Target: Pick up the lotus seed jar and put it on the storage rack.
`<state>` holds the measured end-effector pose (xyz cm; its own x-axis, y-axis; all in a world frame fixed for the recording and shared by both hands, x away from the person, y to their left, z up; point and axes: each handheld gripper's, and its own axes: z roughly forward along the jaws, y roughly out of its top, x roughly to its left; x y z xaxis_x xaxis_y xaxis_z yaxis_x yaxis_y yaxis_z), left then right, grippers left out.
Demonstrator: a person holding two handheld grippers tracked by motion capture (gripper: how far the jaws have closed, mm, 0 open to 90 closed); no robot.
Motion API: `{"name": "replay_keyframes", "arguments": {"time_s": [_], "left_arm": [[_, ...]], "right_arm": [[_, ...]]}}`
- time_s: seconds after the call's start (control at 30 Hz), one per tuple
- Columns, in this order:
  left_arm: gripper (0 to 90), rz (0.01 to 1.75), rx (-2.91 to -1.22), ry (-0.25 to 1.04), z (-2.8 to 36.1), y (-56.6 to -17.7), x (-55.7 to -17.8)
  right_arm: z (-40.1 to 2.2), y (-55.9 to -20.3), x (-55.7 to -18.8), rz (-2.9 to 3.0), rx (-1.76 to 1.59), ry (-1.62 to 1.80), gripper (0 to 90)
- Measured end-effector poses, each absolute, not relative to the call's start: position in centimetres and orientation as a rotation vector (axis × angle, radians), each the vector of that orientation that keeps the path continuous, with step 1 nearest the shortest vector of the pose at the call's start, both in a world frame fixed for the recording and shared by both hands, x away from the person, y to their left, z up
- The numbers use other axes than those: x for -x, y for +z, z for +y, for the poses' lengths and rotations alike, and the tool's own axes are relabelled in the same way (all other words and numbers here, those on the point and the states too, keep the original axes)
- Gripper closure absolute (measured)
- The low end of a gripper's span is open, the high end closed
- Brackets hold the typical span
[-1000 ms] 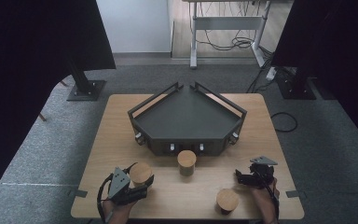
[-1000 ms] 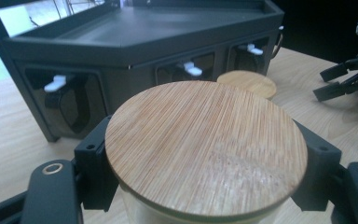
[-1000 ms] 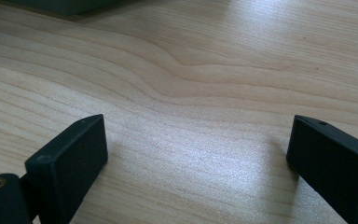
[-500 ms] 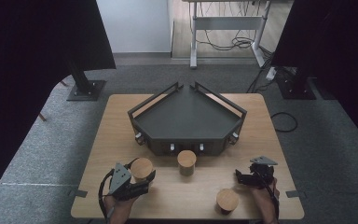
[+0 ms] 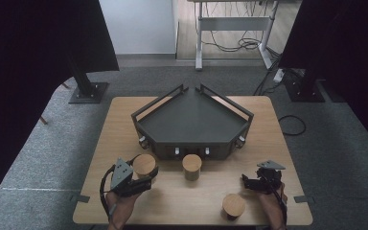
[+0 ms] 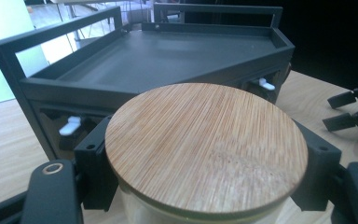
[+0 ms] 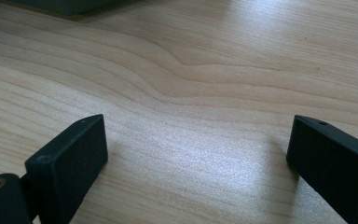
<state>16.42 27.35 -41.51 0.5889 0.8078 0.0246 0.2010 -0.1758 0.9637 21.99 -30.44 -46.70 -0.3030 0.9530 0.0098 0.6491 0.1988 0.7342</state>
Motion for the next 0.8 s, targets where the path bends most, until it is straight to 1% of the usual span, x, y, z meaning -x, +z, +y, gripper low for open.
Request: {"name": "replay_keyframes", "arguments": {"time_s": [0.5,0.8], "left_arm": [[25.1,0.867,-1.651,0.66,27.9,-40.1,-18.4],[25.1,0.867,-1.654,0.676,27.8,-39.0,-19.5]], "right_arm": [[-30.5,-46.7,-22.0,2.03,-1.488,0.896,4.5],[-30.5,-46.7,-22.0,2.032,-1.485,0.897,4.5]]}}
